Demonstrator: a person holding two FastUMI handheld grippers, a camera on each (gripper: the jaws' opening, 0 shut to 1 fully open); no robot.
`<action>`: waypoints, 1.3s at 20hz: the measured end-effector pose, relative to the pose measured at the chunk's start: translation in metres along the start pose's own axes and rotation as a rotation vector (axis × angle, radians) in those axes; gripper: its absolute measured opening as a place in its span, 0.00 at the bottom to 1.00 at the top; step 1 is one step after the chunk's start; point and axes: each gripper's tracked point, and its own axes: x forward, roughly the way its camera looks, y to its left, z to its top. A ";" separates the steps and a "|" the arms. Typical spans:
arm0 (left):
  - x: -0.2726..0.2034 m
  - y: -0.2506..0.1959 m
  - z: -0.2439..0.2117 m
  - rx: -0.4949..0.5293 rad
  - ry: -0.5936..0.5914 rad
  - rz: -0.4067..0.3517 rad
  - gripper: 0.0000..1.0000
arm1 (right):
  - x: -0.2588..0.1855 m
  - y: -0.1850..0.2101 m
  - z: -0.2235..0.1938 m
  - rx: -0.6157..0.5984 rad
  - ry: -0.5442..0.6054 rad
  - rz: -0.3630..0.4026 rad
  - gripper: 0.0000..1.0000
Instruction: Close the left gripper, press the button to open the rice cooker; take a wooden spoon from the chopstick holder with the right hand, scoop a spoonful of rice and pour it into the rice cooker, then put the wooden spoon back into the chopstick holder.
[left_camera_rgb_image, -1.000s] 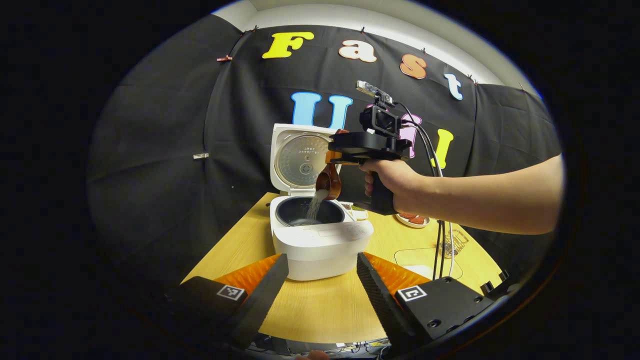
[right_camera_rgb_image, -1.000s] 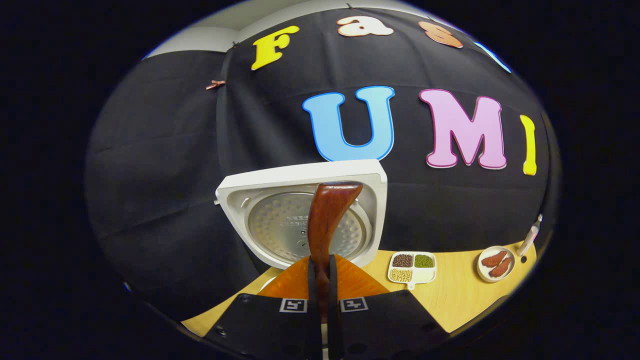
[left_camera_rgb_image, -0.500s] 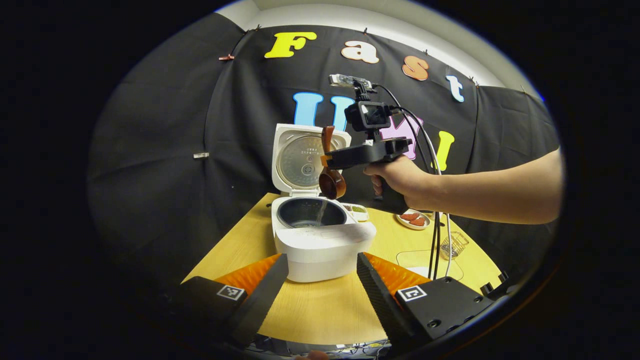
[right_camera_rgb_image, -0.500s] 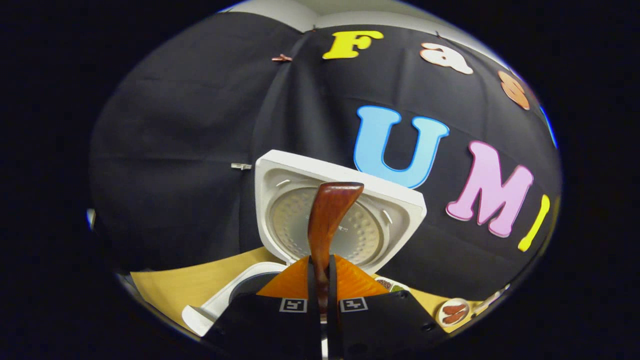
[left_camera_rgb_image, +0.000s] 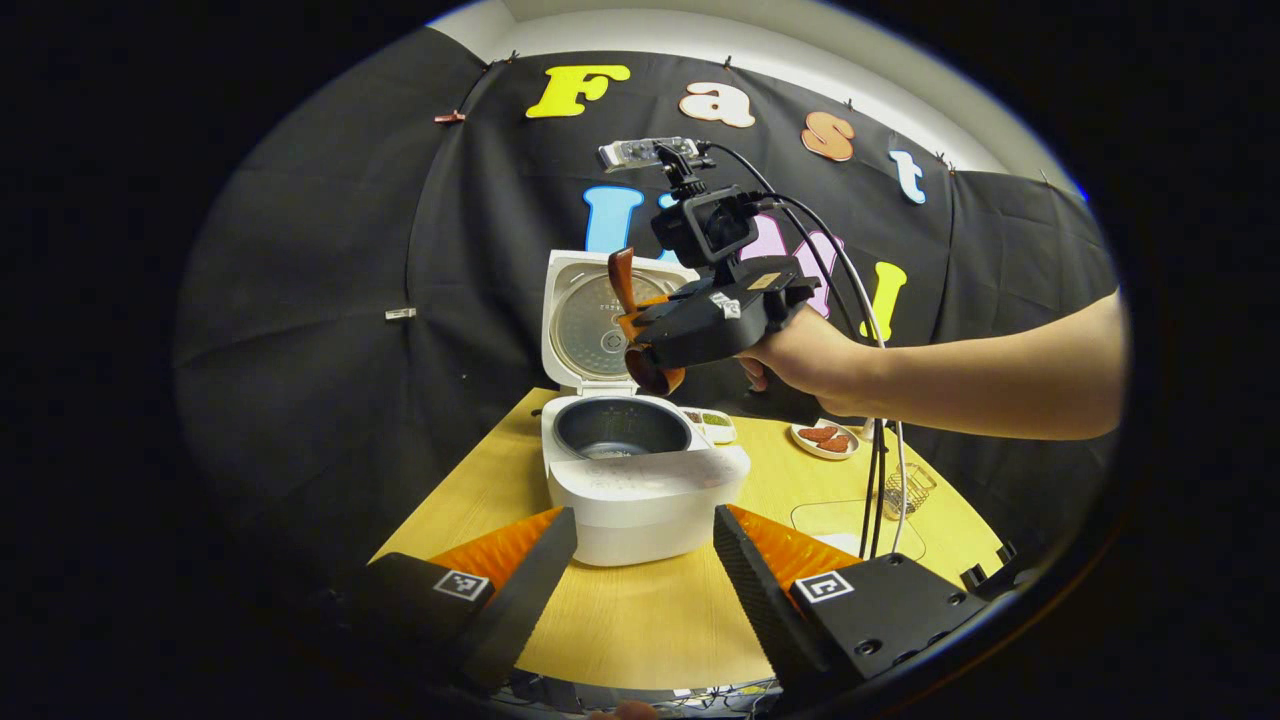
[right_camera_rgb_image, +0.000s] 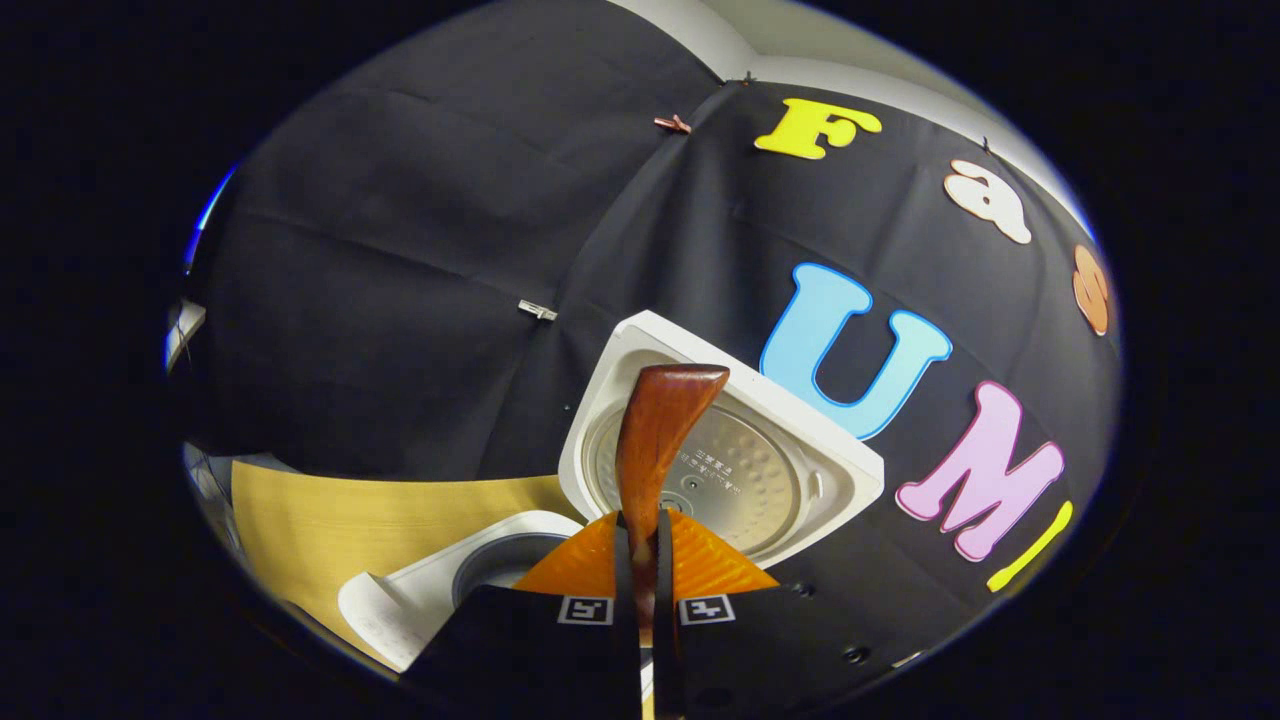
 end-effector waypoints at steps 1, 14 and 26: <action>0.000 -0.001 0.001 0.000 -0.001 0.002 0.95 | 0.001 -0.003 -0.001 0.076 0.005 -0.002 0.09; -0.001 -0.030 0.010 0.018 -0.008 -0.019 0.95 | -0.054 -0.104 0.005 1.165 -0.069 -0.059 0.09; 0.023 -0.075 0.034 0.049 -0.015 -0.040 0.95 | -0.247 -0.248 -0.025 1.265 -0.278 -0.168 0.09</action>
